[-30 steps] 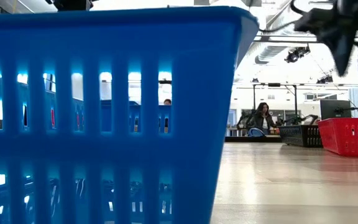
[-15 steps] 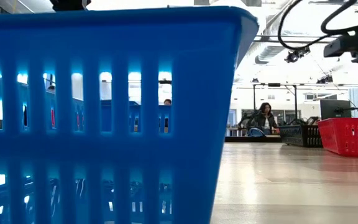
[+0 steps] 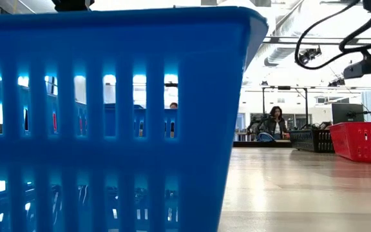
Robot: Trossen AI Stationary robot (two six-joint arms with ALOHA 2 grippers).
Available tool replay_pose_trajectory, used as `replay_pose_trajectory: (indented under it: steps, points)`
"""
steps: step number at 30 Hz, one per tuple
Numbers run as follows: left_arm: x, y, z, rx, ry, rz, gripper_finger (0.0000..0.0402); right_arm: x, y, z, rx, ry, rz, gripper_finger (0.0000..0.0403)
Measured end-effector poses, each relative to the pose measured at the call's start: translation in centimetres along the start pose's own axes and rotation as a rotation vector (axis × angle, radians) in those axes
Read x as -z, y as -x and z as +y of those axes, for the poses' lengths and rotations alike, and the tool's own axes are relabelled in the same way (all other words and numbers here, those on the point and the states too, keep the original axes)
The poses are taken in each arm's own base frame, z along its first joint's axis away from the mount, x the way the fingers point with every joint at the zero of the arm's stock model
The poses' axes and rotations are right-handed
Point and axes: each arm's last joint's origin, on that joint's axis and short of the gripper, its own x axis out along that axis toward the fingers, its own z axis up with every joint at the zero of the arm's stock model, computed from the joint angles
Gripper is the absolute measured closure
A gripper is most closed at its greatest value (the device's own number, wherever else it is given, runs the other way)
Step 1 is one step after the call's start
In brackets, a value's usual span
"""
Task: Stack baskets on shelf by color
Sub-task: Stack the right red bin on the other red bin
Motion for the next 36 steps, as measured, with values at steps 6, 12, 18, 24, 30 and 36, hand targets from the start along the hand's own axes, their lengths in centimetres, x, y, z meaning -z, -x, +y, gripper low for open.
replay_pose_trajectory:
  steps: [6, 12, 18, 24, 30, 36]
  points:
    - [0.0, 0.0, 0.0, 0.000, 0.000, 0.000, 0.0265, -0.5, -1.3, -0.1, 0.018, -0.017, -0.012, 0.0269]
    - [0.0, 0.0, 0.0, 0.000, 0.000, -0.001, 0.0265, -0.9, -2.4, -0.1, 0.023, -0.035, -0.011, 0.0294]
    - [0.0, 0.0, 0.0, 0.000, 0.001, -0.001, 0.0265, -0.9, -2.7, 0.0, 0.008, -0.026, -0.002, 0.0382]
    - [0.0, 0.0, 0.0, 0.000, 0.002, -0.001, 0.0265, -0.7, -2.5, 0.4, -0.035, -0.021, -0.007, 0.0388]
    - [0.0, 0.0, 0.0, 0.000, 0.001, -0.001, 0.0265, -0.2, -0.3, 1.4, -0.152, -0.004, -0.016, 0.0399]
    - [0.0, 0.0, 0.0, 0.000, 0.032, -0.002, 0.0265, 0.3, 2.4, 2.6, -0.283, 0.022, -0.028, 0.0402]
